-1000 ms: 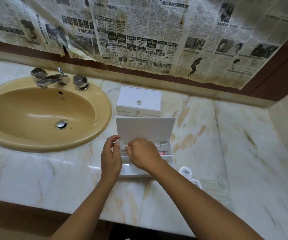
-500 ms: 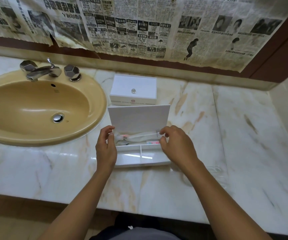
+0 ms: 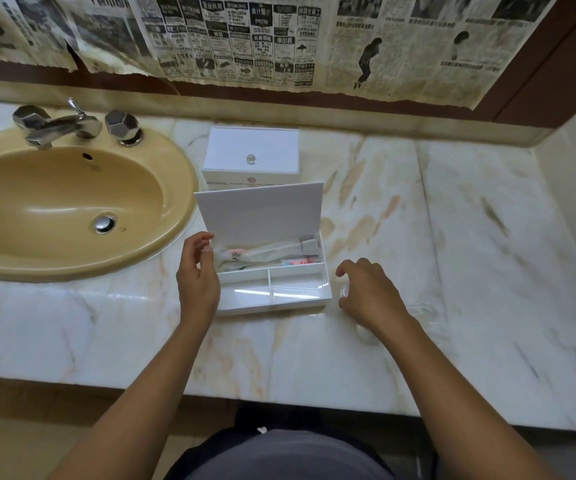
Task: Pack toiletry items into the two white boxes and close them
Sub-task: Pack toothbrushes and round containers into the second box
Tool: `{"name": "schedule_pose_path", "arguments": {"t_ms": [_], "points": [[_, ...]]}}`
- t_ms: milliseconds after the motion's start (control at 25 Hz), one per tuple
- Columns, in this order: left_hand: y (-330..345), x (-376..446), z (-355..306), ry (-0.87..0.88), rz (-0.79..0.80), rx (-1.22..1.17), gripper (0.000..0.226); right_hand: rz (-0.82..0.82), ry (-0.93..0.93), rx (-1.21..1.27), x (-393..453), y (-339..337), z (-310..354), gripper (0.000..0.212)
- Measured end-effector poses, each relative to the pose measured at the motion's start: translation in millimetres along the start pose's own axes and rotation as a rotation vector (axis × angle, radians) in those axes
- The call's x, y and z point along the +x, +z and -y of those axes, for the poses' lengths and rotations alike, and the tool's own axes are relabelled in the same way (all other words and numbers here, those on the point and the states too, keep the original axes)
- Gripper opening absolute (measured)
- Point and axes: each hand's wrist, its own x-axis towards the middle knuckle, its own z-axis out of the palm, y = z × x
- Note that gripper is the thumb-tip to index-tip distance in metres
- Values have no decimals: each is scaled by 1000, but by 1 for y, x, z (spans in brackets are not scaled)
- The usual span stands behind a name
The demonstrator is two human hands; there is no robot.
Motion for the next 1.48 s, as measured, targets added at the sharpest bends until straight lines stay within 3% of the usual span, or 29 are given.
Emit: {"name": "schedule_pose_path", "arguments": {"t_ms": [120, 240, 400, 680, 1000, 1480], "points": [[0, 0, 0, 0, -1, -3, 21, -53, 3, 49, -2, -5, 0, 42], [-1, 0, 0, -6, -4, -9, 21, -221, -10, 130, -7, -20, 9, 38], [-2, 1, 2, -26, -17, -43, 26, -387, -164, 251, -13, -41, 49, 29], [-5, 4, 8, -24, 28, -64, 36, -121, -467, 18, -8, 1, 137, 22], [-14, 6, 12, -10, 120, -65, 35, 37, -441, -37, 16, 47, 152, 23], [-13, 3, 13, -6, 129, -32, 32, 101, -430, 15, 17, 51, 151, 19]]}}
